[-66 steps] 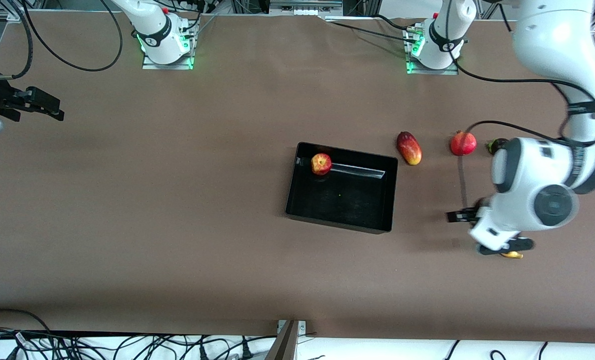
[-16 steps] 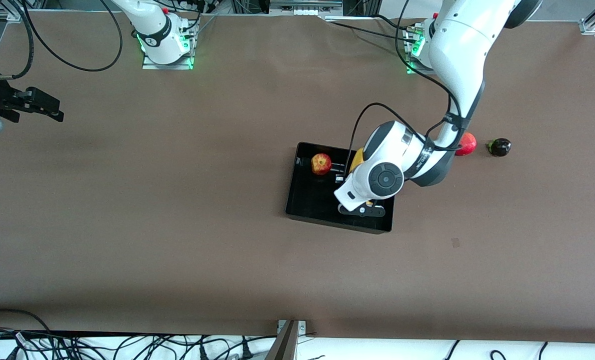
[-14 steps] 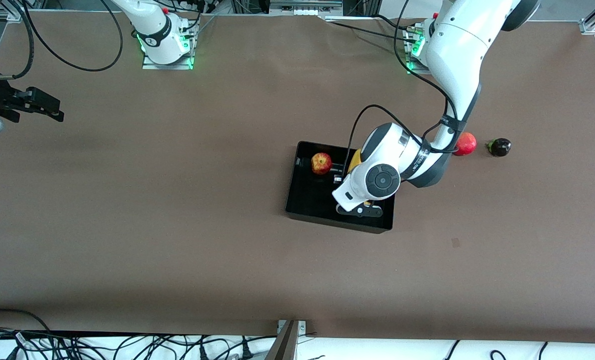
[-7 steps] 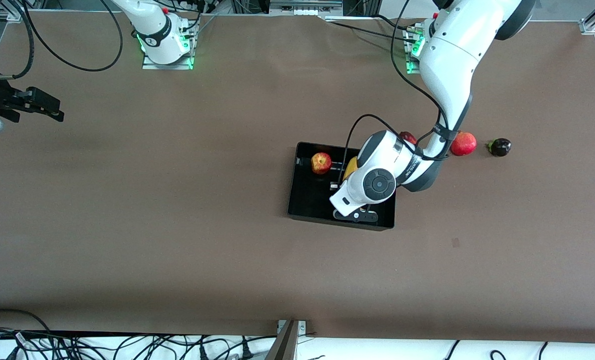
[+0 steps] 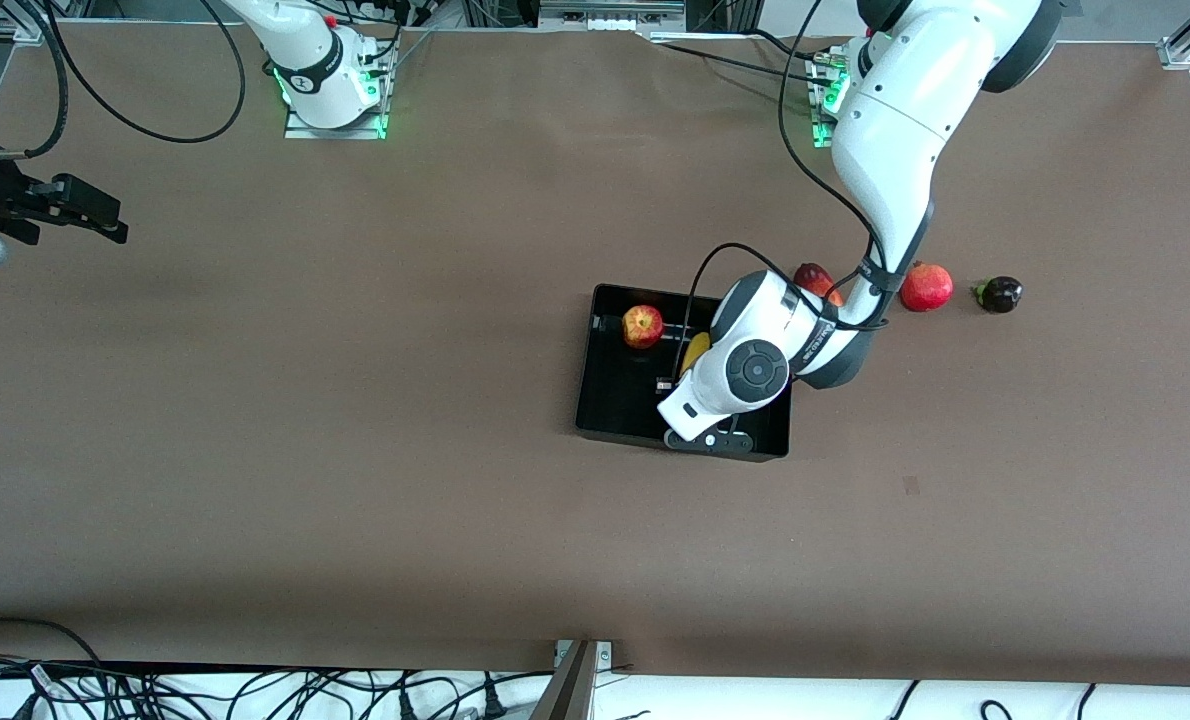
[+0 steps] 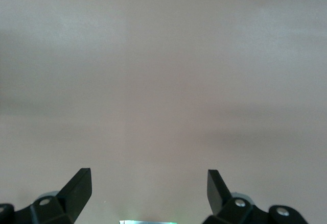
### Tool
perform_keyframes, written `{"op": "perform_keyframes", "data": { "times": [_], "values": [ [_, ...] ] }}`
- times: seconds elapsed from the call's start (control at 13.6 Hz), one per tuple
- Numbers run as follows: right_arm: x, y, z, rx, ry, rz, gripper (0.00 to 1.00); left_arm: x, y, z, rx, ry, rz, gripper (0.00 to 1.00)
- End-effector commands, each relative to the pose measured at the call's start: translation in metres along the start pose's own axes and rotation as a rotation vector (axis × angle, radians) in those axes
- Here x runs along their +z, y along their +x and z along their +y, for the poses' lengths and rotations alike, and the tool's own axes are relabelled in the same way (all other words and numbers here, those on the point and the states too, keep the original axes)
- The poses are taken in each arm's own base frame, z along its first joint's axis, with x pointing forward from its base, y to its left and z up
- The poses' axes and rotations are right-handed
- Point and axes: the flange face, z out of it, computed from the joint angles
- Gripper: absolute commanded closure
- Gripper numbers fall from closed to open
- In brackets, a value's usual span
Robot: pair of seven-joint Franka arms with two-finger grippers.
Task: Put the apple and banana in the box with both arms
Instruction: 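Lower the banana into the box and open the left gripper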
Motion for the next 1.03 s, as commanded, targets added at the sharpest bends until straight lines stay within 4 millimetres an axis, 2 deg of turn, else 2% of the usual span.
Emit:
{"op": "perform_keyframes", "data": {
  "times": [0.0,0.15,0.22,0.44,0.73,0.88,0.95],
  "values": [
    [0.000,-0.004,0.003,0.001,-0.008,-0.011,0.00,0.000,0.003,-0.002,-0.049,0.020,0.016,0.00],
    [0.000,-0.003,0.001,-0.005,-0.010,-0.009,0.00,-0.017,-0.003,-0.004,-0.082,0.056,-0.032,0.00],
    [0.001,-0.004,0.001,-0.002,-0.008,-0.015,0.00,-0.037,-0.006,-0.005,-0.084,0.076,-0.061,0.00],
    [0.002,-0.005,0.004,0.003,-0.006,-0.025,0.00,-0.124,-0.014,-0.009,-0.101,0.121,-0.130,0.00],
    [0.002,-0.005,0.004,0.003,-0.006,-0.026,0.00,-0.238,-0.011,-0.055,-0.187,0.086,-0.026,0.00],
    [0.002,-0.005,0.004,0.003,-0.006,-0.026,0.00,-0.302,-0.028,-0.086,-0.235,0.091,0.026,0.00],
    [0.002,-0.005,0.003,0.001,-0.005,-0.026,0.00,-0.341,-0.039,-0.109,-0.268,0.092,0.070,0.00]
  ]
}}
